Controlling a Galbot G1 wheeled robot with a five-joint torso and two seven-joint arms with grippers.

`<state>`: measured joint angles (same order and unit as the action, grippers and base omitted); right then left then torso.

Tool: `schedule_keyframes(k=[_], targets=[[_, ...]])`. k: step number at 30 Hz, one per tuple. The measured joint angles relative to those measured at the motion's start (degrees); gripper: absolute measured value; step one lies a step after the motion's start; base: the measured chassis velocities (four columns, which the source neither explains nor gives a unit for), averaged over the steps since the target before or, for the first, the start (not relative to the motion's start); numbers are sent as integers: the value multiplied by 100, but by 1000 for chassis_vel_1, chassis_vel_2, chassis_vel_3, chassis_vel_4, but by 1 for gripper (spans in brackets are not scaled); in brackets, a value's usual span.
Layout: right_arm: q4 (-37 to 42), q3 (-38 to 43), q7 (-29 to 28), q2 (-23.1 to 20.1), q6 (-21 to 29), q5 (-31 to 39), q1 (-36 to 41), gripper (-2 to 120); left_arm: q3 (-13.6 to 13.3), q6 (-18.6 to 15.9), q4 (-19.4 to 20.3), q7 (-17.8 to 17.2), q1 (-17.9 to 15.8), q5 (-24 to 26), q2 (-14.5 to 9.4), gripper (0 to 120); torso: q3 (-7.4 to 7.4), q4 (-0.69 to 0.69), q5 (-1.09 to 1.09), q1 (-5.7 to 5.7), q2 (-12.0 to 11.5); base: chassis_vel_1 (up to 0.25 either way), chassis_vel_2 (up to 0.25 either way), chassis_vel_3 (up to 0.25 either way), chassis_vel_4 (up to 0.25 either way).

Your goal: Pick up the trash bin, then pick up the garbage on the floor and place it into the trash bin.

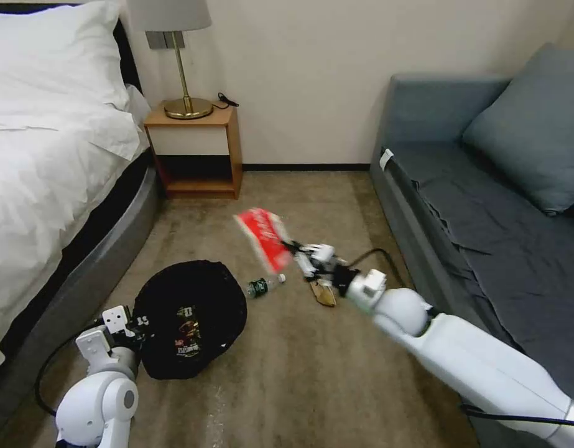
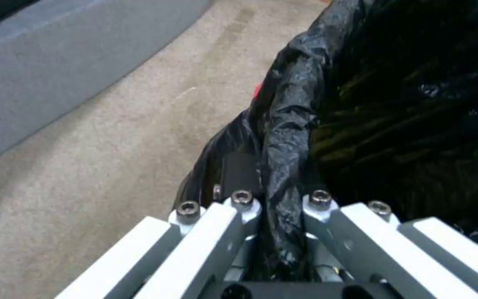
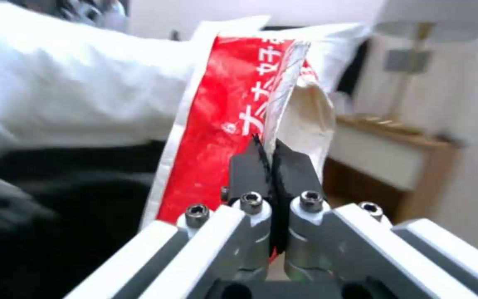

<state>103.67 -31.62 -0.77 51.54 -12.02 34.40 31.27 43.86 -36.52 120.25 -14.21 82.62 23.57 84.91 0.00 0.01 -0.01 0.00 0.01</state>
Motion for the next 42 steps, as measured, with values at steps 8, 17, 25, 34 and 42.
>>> schedule_keyframes(k=[8,17,25,34,42], targets=[[-481,-1657,-646,742,226,-3,-468,0,-65,-57,157,-1,1,-24,66,3,0,-1,0,0,0,0,0,0,0],[-1213,-1958,-889,1129,238,-380,-436,14,-51,-59,235,-3,48,-24,78,3,0,-1,0,0,0,0,0,0,0],[-1050,-1780,-943,959,289,-440,-420,40,-66,-62,248,-3,46,-23,78,3,0,-1,1,0,0,0,0,0,0],[608,1017,-1610,87,756,-435,540,77,131,10,258,2,72,-7,68,3,0,0,0,0,0,0,0,0,0],[1904,3520,-1992,24,890,-1449,2960,99,268,42,303,-11,87,-64,114,3,0,-1,3,0,-1,0,0,0,0]])
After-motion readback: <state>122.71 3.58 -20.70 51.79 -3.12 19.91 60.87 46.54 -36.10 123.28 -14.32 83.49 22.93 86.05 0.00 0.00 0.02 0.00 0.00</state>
